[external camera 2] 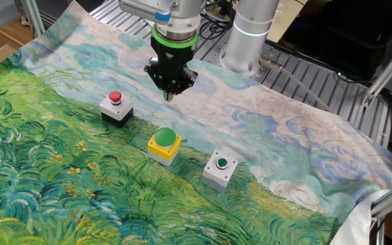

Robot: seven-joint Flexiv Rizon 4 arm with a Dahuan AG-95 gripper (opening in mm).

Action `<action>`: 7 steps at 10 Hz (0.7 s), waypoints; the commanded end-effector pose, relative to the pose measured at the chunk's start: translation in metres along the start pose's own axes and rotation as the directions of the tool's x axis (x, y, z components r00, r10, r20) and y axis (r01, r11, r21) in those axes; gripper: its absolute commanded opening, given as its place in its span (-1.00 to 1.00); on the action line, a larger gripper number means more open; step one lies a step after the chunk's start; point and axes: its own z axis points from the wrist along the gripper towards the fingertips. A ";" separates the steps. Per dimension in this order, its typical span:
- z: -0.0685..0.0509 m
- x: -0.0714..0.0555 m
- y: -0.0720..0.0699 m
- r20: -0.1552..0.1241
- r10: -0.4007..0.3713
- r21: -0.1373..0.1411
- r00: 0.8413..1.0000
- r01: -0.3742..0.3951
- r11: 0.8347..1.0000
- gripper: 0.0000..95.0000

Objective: Press three buttons from left to right in sequence

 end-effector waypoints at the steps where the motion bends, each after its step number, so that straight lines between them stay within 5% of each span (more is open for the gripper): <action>1: 0.000 0.000 0.000 -0.001 0.018 -0.001 1.000 -0.018 1.000 -1.00; 2: 0.000 0.000 0.000 0.023 -0.004 -0.016 1.000 0.004 1.000 -1.00; 7: 0.000 0.000 0.000 0.014 0.031 -0.014 0.999 -0.030 0.999 -1.00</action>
